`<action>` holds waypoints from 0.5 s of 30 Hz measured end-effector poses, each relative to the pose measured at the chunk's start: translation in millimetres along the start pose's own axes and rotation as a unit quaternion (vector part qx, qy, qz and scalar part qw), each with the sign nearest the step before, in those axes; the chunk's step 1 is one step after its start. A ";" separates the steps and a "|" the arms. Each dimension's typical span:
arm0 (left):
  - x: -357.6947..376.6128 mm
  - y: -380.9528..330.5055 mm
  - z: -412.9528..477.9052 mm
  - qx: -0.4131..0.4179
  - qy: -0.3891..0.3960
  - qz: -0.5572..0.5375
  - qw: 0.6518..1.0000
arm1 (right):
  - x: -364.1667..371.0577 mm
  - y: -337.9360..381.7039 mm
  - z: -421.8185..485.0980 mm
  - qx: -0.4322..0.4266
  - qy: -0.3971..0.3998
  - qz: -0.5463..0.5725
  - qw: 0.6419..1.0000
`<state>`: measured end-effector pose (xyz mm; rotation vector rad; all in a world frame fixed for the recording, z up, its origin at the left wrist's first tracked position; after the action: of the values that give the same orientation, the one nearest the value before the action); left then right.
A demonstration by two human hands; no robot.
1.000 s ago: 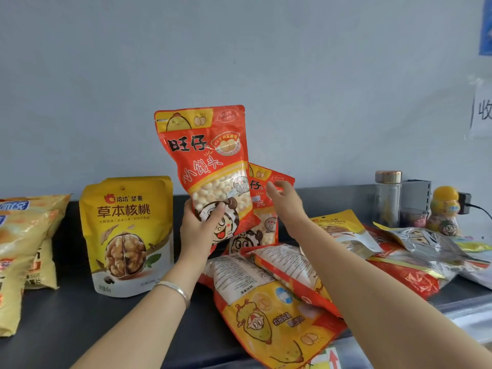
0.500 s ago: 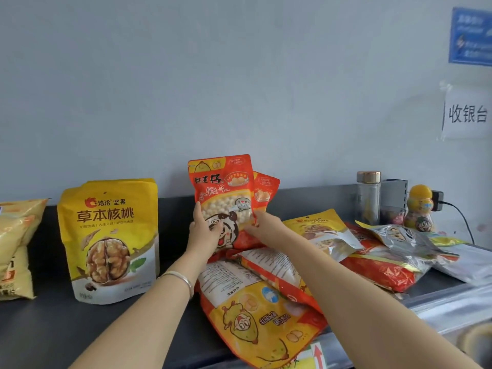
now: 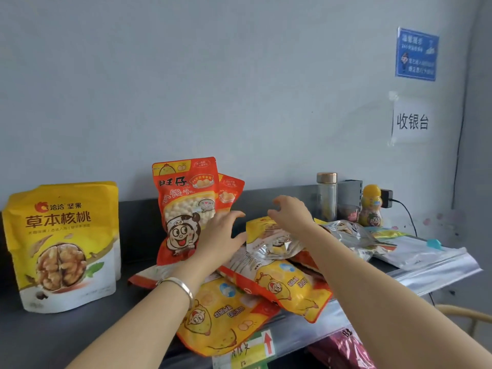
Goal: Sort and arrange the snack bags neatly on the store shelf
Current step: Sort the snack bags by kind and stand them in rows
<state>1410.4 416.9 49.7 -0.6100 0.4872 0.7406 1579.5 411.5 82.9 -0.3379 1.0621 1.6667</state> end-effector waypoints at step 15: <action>43.6 -16.9 -11.3 -0.216 0.151 -0.220 0.939 | 5.3 -43.5 -9.6 0.193 0.033 0.195 0.961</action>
<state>1448.8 420.1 20.8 -1.2120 0.4470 0.3212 1613.1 408.3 53.4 0.0792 1.5472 1.7438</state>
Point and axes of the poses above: each hand's wrist, its own z-axis towards the middle knuckle, its own x-axis out of the palm, y = z × x, the point moved 4 cm from there along z, towards the middle knuckle, and after that the axes turned 11 degrees about -y, right-handed, at the moved point
